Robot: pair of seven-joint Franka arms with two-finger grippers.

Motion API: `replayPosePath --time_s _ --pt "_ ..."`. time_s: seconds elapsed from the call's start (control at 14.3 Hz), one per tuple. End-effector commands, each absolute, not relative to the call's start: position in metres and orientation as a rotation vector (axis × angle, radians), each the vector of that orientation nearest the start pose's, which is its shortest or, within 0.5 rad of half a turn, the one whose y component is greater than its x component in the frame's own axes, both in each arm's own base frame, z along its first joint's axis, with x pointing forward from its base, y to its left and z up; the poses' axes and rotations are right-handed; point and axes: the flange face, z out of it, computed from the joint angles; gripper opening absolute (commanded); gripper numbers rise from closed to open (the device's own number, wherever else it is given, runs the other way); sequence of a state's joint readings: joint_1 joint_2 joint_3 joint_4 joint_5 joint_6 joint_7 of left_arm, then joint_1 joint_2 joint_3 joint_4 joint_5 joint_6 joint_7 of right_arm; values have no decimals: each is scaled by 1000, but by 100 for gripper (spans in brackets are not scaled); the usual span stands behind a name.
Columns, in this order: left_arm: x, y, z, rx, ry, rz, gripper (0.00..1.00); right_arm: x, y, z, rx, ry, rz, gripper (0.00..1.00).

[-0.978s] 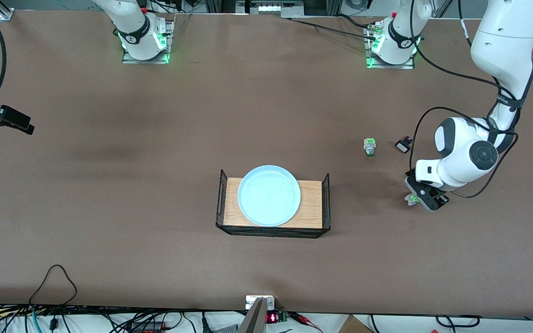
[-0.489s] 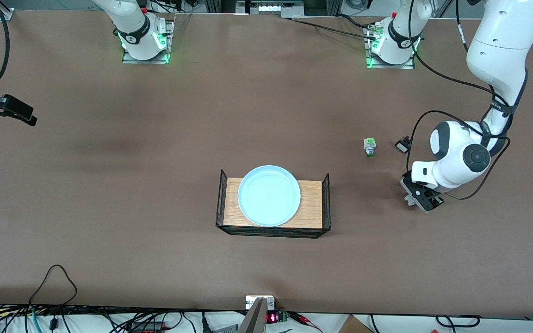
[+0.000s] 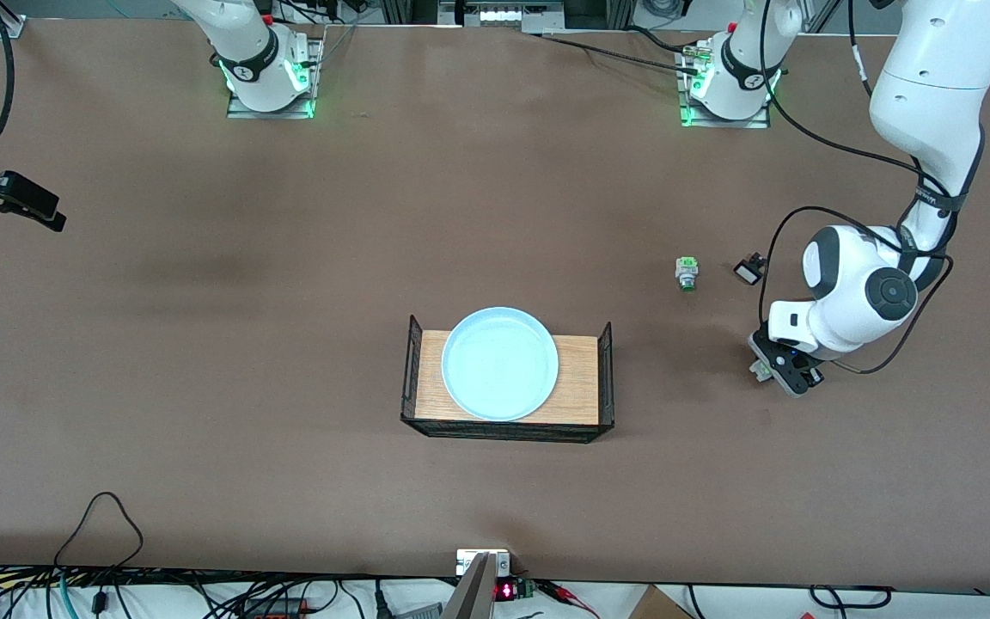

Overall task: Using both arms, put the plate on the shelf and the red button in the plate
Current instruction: 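Grasp the green-and-white switch with the red button using the left gripper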

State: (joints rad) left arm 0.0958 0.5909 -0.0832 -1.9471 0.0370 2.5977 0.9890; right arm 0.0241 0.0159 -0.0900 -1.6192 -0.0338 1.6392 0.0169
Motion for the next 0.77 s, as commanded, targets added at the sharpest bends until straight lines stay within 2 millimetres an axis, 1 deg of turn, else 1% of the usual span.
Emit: replayPosePath --time_s 0.0,0.14,0.21,0.35,0.42,0.56,0.63,0.7 --pt "635 6 233 -2733 1532 -59 23 560 -37 600 -3161 90 -4 100" --pt "651 -1 285 -2748 1552 29 23 564 -36 594 -3163 87 16 100" --pt "657 -3 310 -2761 1553 71 23 563 -31 593 -3165 76 35 100" --pt "668 -20 368 -2780 1563 154 24 562 -18 589 -3172 46 69 100" --pt "669 -41 397 -2778 1582 182 24 565 -14 584 -3178 31 83 100" --pt "666 -77 447 -2822 1539 239 24 567 -4 584 -3179 2 80 100" --pt "662 -100 464 -2824 1557 239 24 565 0 590 -3179 -8 63 100" --pt "660 -124 479 -2813 1593 204 24 564 0 596 -3177 -7 49 100"
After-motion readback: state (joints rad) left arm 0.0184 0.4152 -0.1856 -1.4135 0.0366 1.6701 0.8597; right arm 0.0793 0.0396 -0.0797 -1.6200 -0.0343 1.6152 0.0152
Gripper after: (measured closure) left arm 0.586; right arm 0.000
